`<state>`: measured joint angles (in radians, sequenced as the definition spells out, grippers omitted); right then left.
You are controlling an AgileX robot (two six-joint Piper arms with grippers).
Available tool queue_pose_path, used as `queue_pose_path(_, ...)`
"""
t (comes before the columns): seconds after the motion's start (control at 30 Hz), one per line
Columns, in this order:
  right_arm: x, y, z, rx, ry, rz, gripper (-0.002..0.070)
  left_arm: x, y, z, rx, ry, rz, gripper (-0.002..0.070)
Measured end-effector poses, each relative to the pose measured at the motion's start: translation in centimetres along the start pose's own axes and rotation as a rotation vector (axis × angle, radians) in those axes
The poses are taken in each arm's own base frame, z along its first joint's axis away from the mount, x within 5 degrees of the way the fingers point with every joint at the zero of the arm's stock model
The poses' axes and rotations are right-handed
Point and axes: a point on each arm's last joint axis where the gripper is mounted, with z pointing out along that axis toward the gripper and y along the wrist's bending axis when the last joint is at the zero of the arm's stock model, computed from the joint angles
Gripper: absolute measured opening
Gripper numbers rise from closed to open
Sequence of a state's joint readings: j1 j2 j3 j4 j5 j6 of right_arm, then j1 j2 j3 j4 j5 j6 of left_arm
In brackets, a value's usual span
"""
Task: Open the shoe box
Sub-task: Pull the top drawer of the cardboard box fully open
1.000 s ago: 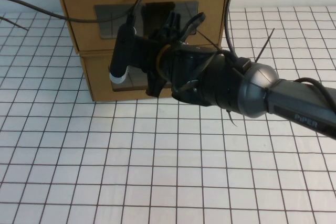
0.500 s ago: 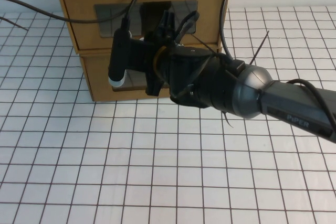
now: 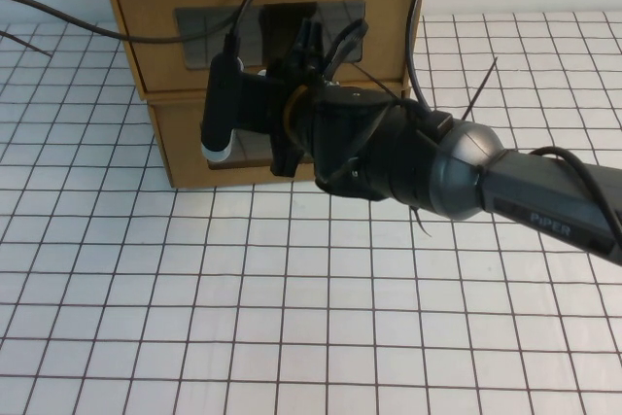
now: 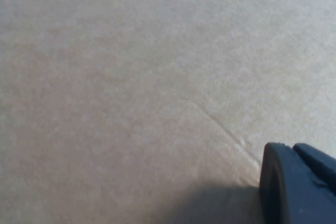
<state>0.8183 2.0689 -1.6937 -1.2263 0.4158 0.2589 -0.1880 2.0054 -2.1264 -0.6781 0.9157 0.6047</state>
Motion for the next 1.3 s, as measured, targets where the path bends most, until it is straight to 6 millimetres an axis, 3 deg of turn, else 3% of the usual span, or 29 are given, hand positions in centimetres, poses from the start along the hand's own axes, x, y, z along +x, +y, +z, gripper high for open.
queue_pose_path(0.2, 0.0, 0.0, 0.3, 0.032, -0.008, 0.008, 0.0073, 0.0, 0.0, 0.0, 0.001, 0.000, 0.001, -0.0002)
queue_pose_path(0.87, -0.1, 0.6, 0.4, 0.052, -0.012, -0.018, 0.0013, 0.1, -0.1, 0.0, 0.008, 0.011, -0.001, -0.0002)
queue_pose_path(1.3, -0.8, 2.8, -5.0, -0.029, -0.029, -0.042, 0.0010, 0.1, -0.1, -0.3, -0.002, 0.031, -0.012, -0.0002)
